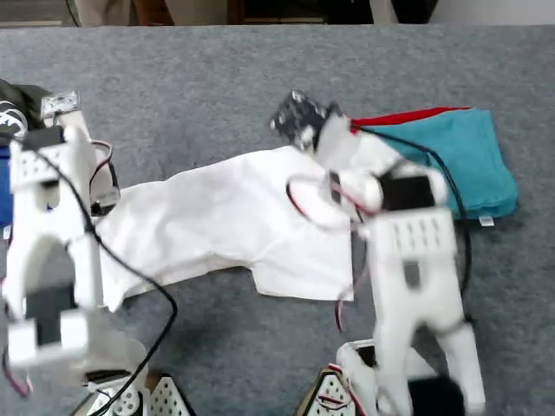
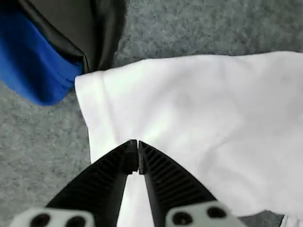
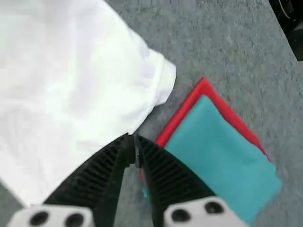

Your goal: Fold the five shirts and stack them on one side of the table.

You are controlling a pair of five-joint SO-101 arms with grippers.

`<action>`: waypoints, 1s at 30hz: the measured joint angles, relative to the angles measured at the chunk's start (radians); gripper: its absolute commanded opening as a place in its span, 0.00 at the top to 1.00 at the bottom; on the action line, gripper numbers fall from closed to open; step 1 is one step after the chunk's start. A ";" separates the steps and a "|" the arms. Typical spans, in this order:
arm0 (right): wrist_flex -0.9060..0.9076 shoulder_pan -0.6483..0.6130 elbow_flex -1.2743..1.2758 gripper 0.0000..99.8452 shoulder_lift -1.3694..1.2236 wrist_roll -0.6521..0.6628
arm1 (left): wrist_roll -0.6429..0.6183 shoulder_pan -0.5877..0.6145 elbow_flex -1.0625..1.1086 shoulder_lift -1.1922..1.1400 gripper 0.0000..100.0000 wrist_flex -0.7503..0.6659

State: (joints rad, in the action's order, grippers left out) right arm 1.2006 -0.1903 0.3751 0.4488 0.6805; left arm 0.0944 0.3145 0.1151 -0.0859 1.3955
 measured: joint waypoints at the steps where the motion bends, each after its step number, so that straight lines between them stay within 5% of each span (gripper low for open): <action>1: -0.035 -0.002 -0.023 0.99 -0.066 -0.003 | -0.003 0.002 -0.043 -0.071 0.98 0.002; 14: -0.080 -0.002 -0.623 0.99 -0.924 -0.103 | -0.012 0.110 -0.661 -0.660 0.98 0.210; 30: 0.347 0.087 -1.447 1.00 -1.499 -0.092 | -0.023 0.150 -1.106 -0.931 0.98 0.354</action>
State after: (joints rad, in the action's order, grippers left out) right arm 1.5474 -0.1028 -1.0717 -1.0503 0.5884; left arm 0.0713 0.4649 -0.9912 -1.0173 1.7499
